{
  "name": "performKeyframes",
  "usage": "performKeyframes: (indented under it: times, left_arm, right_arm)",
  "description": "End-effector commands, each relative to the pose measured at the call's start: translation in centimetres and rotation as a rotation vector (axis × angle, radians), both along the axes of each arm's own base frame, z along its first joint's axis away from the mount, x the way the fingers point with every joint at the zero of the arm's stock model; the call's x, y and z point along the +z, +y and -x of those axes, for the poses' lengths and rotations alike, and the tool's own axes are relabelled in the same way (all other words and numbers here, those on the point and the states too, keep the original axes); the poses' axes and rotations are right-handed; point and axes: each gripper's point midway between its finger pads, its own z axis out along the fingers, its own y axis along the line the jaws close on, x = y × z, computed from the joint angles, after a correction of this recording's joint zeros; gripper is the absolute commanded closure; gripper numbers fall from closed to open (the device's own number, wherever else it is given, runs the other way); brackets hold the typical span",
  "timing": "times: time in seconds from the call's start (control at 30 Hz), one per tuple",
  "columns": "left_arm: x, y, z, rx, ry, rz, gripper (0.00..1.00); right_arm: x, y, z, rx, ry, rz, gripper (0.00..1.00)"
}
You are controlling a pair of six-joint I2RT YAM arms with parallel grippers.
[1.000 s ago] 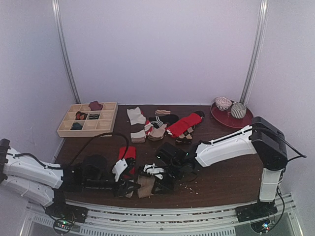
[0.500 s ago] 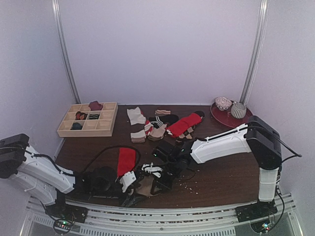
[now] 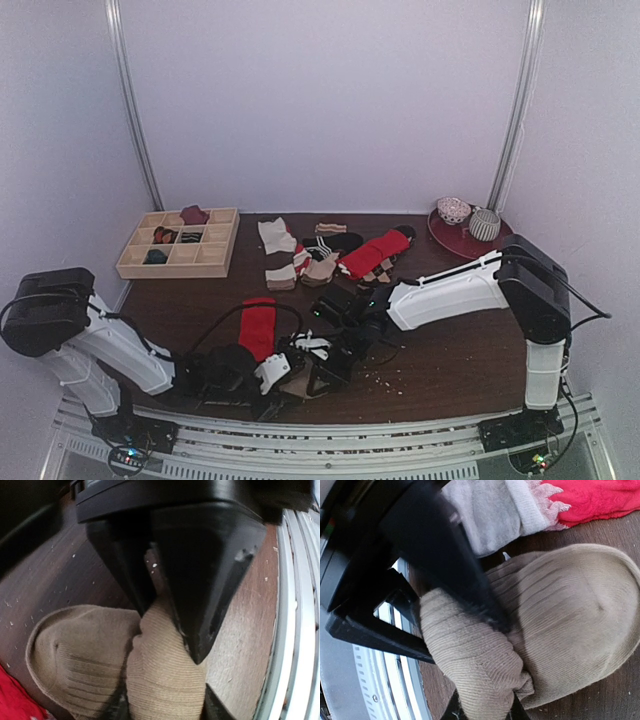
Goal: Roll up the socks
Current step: Roll the sock at the center of the board.
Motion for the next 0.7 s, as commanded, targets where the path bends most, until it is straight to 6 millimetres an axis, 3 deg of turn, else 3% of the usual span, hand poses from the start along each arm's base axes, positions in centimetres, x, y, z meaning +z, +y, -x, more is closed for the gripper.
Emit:
performKeyframes:
  times: [0.0, 0.07, 0.17, 0.37, 0.53, 0.67]
  left_arm:
    - [0.5, -1.1, -0.3, 0.011, 0.007, 0.036, 0.78]
    - [0.5, -1.2, -0.2, 0.011, 0.015, 0.04, 0.9]
    - [0.1, -1.3, -0.2, 0.017, 0.034, 0.021, 0.99]
    - [-2.6, -0.3, 0.2, 0.086, 0.159, -0.043, 1.0]
    - [-4.5, 2.2, 1.1, 0.185, 0.315, -0.058, 1.0]
    - [-5.9, 3.8, 1.7, 0.238, 0.424, -0.056, 1.0]
  right_arm:
    - [-6.5, -8.0, 3.8, 0.009, 0.143, 0.365, 0.91]
    - [-6.7, -8.0, 3.9, 0.005, 0.155, 0.371, 0.91]
    - [-6.8, -7.9, 4.0, 0.007, 0.166, 0.374, 0.91]
    - [-5.3, -6.1, 1.9, -0.017, 0.053, 0.283, 0.71]
    - [-0.6, -3.2, -1.4, -0.074, -0.161, 0.02, 0.52]
    - [5.8, -2.7, -4.0, -0.137, -0.452, -0.282, 0.44]
